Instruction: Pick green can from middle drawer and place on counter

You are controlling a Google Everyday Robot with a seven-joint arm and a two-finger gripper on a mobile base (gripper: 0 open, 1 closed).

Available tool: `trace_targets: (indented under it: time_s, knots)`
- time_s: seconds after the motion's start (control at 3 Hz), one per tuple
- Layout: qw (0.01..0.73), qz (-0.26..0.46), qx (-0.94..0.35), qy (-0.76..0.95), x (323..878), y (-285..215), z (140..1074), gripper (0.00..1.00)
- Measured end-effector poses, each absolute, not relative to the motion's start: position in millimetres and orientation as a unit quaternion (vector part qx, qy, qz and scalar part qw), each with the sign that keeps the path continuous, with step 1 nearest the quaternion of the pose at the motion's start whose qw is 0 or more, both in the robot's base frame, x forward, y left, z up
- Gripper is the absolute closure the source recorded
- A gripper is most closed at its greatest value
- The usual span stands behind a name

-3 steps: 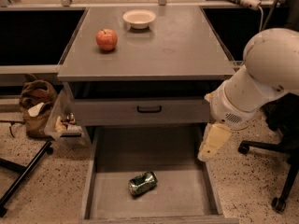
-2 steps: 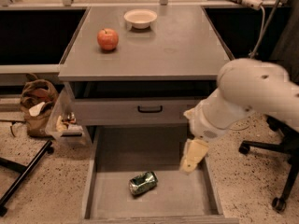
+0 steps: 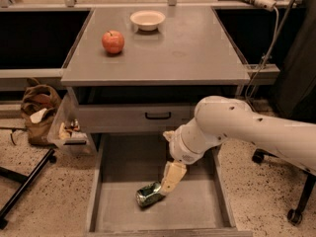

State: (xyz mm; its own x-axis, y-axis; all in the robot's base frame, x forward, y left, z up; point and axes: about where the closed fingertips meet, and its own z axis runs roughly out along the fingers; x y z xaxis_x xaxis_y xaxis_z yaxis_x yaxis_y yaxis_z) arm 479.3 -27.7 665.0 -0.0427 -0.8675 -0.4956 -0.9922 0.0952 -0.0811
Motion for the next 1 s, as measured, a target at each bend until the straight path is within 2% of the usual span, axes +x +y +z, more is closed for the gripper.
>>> trace_targets:
  time_s: [0.33, 1.0]
  knots:
    - [0.217, 0.144, -0.657, 0.708, 479.3, -27.7, 664.9, 0.00]
    - [0.196, 0.172, -0.658, 0.706, 495.2, 3.3, 583.4, 0.00]
